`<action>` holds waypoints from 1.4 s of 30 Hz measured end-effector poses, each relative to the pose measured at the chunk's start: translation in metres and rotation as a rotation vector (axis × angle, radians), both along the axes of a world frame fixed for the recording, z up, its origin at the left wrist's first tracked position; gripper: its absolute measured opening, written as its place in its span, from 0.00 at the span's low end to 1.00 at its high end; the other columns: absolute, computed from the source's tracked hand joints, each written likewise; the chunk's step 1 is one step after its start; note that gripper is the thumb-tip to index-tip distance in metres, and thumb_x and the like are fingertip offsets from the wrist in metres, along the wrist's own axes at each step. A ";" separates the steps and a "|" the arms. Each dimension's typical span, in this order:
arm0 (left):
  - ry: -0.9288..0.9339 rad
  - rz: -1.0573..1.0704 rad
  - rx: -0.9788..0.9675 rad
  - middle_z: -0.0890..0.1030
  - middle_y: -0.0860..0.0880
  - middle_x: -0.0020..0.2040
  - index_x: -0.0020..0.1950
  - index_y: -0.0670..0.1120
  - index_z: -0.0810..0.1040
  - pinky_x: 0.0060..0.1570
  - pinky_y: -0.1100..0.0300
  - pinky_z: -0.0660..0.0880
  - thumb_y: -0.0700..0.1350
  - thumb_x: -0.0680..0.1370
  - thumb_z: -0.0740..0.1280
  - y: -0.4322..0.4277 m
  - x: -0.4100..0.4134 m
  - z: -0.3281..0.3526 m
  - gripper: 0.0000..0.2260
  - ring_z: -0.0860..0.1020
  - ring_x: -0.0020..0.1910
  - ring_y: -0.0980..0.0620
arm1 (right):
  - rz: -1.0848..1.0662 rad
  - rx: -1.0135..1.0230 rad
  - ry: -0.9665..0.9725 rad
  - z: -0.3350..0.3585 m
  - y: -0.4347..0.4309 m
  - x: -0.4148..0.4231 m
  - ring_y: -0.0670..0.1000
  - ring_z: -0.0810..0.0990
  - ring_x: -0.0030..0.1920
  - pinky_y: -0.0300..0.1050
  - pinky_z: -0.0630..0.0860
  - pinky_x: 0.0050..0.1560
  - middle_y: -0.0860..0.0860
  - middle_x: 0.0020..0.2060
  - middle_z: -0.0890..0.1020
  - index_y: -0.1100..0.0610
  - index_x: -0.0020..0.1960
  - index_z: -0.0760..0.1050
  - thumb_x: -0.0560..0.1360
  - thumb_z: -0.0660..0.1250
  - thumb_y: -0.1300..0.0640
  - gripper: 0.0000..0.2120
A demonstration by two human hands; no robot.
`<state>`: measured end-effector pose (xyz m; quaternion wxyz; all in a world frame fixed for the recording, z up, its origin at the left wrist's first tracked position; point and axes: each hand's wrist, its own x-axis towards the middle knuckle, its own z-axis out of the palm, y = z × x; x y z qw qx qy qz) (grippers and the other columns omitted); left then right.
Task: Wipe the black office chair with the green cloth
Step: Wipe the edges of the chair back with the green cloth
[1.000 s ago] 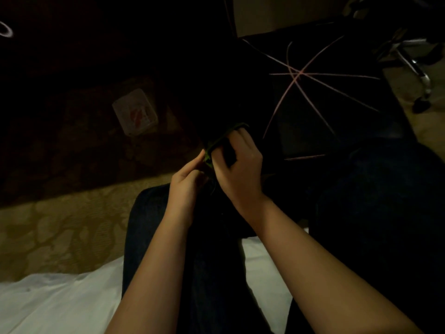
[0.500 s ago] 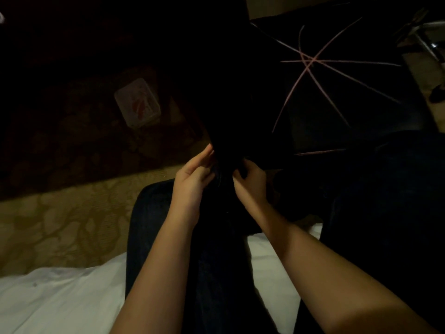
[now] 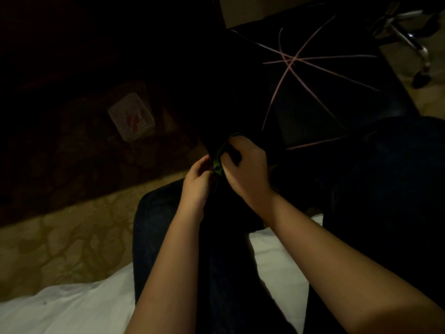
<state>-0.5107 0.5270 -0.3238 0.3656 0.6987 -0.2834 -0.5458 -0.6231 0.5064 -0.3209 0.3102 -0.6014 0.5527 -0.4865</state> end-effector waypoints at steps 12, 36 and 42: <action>-0.329 -0.065 -0.176 0.79 0.51 0.58 0.66 0.46 0.75 0.53 0.61 0.75 0.42 0.82 0.62 0.014 0.000 0.011 0.13 0.78 0.55 0.55 | 0.045 -0.151 0.000 0.043 0.005 -0.012 0.46 0.78 0.56 0.26 0.70 0.56 0.54 0.55 0.81 0.61 0.62 0.75 0.74 0.69 0.61 0.17; -0.729 -0.235 -0.914 0.79 0.55 0.45 0.51 0.48 0.78 0.47 0.70 0.72 0.40 0.79 0.67 0.058 -0.067 0.131 0.04 0.77 0.47 0.61 | -0.002 -0.185 0.087 0.069 0.081 -0.069 0.53 0.80 0.51 0.47 0.78 0.48 0.56 0.53 0.78 0.62 0.63 0.77 0.79 0.59 0.50 0.20; -0.744 -0.342 -0.910 0.80 0.53 0.46 0.51 0.47 0.81 0.48 0.70 0.73 0.41 0.77 0.69 0.053 -0.075 0.134 0.04 0.77 0.47 0.61 | -0.093 -0.217 0.076 0.072 0.071 -0.073 0.56 0.80 0.46 0.54 0.78 0.42 0.56 0.49 0.77 0.63 0.57 0.79 0.77 0.68 0.61 0.11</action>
